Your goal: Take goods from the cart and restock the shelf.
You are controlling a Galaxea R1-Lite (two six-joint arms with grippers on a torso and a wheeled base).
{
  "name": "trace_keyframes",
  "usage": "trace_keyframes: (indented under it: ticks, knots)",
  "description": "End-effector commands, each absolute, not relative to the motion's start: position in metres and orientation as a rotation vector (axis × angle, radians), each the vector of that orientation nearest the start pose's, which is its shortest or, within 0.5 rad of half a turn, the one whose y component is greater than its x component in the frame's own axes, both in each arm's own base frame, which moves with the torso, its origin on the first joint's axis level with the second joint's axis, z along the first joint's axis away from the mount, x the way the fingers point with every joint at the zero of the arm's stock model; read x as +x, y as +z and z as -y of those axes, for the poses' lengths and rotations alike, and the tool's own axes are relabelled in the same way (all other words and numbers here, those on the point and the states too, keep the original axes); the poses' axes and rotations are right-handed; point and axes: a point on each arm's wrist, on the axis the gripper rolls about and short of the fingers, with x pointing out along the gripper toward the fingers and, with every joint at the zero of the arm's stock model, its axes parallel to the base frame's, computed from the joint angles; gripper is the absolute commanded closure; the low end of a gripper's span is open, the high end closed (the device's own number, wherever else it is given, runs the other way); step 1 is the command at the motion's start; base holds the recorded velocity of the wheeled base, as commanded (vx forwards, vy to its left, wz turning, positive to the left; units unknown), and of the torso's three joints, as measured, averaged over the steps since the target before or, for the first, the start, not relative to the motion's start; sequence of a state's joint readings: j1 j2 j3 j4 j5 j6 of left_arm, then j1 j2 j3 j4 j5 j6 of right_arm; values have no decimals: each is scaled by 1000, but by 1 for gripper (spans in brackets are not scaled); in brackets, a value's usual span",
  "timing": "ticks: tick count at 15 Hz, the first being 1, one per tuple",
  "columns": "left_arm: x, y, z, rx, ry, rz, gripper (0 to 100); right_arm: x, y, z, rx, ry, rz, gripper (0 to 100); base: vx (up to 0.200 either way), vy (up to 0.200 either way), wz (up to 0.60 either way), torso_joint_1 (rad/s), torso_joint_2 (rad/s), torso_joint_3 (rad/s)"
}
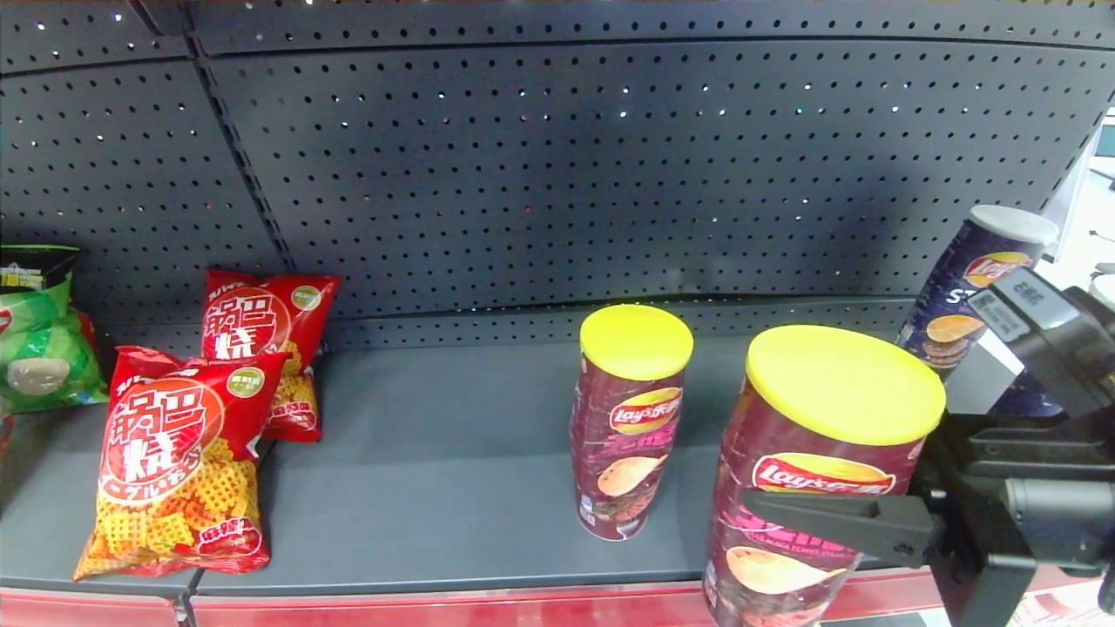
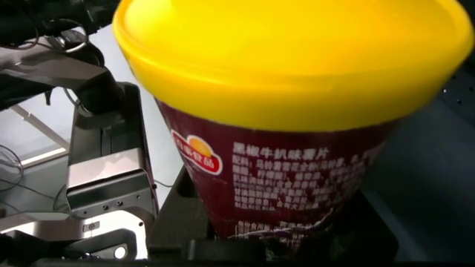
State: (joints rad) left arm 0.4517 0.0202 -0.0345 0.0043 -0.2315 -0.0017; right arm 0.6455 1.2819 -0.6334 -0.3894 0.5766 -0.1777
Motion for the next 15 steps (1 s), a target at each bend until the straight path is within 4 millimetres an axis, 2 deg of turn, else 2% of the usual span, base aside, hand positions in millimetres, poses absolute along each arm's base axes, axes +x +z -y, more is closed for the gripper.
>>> trace_keyframes:
  ticks: [1, 7, 10, 12, 13, 15]
  knots:
    - [-21, 82, 13, 4, 371, 20, 0, 145, 220, -124, -163, 1236, -149, 100, 0, 0, 0, 0, 0, 0]
    - [-21, 80, 11, 66, 497, 1, 0, 143, 223, -123, -162, 1235, -135, 100, 0, 0, 0, 0, 0, 0]
    - [-20, 76, 12, 40, 540, -11, 0, 142, 223, -123, -161, 1235, -134, 100, 0, 0, 0, 0, 0, 0]
    - [-20, 76, 11, 6, 428, -3, 0, 142, 223, -122, -161, 1234, -132, 100, 0, 0, 0, 0, 0, 0]
    - [-22, 76, 9, 3, 293, -2, 0, 142, 223, -122, -161, 1234, -132, 100, 0, 0, 0, 0, 0, 0]
    - [-22, 76, 8, 2, 235, -6, 0, 142, 223, -122, -161, 1235, -132, 100, 0, 0, 0, 0, 0, 0]
